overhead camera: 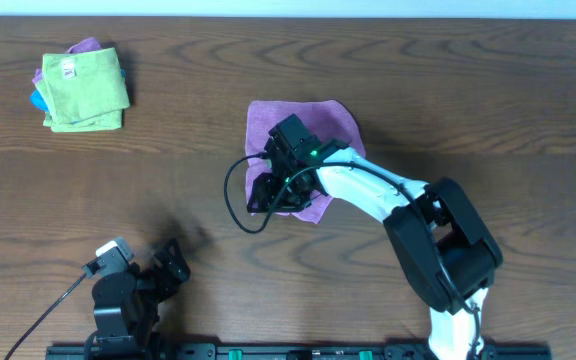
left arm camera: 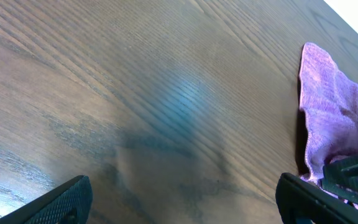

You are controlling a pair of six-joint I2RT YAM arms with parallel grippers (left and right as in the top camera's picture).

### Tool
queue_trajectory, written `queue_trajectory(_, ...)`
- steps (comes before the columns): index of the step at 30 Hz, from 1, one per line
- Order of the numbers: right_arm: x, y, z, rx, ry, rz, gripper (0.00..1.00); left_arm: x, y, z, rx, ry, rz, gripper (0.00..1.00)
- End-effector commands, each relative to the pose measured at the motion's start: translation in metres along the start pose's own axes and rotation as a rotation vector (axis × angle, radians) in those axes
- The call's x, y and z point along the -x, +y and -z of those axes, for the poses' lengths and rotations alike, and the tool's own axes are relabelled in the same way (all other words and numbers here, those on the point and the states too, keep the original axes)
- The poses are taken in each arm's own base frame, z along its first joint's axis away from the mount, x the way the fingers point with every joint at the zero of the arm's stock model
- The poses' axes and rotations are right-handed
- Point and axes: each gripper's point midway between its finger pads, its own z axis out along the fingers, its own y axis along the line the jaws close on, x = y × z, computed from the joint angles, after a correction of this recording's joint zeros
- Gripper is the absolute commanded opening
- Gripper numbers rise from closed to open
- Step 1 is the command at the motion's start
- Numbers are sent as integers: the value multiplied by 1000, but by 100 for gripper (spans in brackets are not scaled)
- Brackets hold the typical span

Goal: Fold the cloth
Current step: 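Lay the purple cloth flat at center and release with right gripper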

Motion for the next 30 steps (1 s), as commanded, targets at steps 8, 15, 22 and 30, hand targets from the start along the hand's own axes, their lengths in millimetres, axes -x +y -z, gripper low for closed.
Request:
queue_trajectory(8,34,4,113,11,-235,41,78,-2,2,-2,5,0,8,95)
queue_trajectory(15,-14,-51,136,-183,-98,-55,77,-2,2,-2,5,0,9,96)
queue_trajectory(22,-27,-76,115,-233,-75,-84,72,-2,2,-2,5,0,9,96)
queue_trajectory(30,-41,-95,96,-239,-60,-119,69,-2,2,-2,4,0,9,95)
